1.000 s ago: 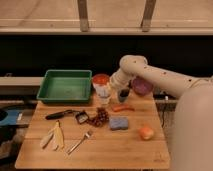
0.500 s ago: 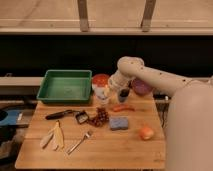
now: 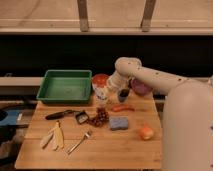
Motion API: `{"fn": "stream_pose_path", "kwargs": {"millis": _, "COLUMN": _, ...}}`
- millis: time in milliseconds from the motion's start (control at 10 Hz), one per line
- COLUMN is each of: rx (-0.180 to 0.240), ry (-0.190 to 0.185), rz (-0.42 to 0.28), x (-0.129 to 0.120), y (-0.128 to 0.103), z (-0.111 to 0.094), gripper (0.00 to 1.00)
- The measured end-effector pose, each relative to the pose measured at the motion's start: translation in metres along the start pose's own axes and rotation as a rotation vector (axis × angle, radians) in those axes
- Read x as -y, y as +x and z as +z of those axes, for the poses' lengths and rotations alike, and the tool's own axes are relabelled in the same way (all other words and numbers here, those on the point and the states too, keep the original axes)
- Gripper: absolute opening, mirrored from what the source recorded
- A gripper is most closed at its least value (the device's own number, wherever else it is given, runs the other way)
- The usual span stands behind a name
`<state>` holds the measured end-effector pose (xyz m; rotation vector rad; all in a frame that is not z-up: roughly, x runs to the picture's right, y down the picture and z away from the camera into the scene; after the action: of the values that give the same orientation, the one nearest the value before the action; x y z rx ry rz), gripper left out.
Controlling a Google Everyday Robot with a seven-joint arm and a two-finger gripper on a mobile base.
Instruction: Place towel in paper cup
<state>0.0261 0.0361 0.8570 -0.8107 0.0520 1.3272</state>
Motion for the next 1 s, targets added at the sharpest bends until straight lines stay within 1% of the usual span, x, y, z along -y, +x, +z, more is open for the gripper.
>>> {"fn": "stream_pose_path", "kwargs": {"millis": 300, "rx": 0.000, "ry": -0.001, "rz": -0.002, "x": -0.001, "y": -0.001, "z": 0.000, "gripper": 0.27}}
{"fn": "stream_pose_path", "kwargs": {"millis": 400, "rx": 0.005, "ry": -0.006, "rz": -0.013, "x": -0.009, "y": -0.007, "z": -0.005, "gripper": 0.41}}
{"fn": "stream_pose_path", "kwargs": {"millis": 600, "rx": 0.007, "ry": -0.009, "rz": -0.030, "x": -0.019, "y": -0.012, "z": -0.011, "gripper": 0.58}}
{"fn": "stream_pose_path", "kwargs": {"millis": 700, "rx": 0.010, "ry": -0.008, "rz": -0.037, "x": -0.020, "y": -0.014, "z": -0.012, "gripper": 0.70}}
{"fn": "stream_pose_path", "kwargs": {"millis": 800, "rx": 0.015, "ry": -0.006, "rz": -0.042, "x": -0.021, "y": -0.016, "z": -0.014, "gripper": 0.77}}
{"fn": "stream_pose_path", "kwargs": {"millis": 900, "rx": 0.015, "ry": -0.005, "rz": -0.047, "x": -0.024, "y": -0.017, "z": -0.014, "gripper": 0.80}}
{"fn": "stream_pose_path", "kwargs": {"millis": 1000, "rx": 0.017, "ry": -0.004, "rz": -0.050, "x": -0.025, "y": -0.019, "z": -0.015, "gripper": 0.80}}
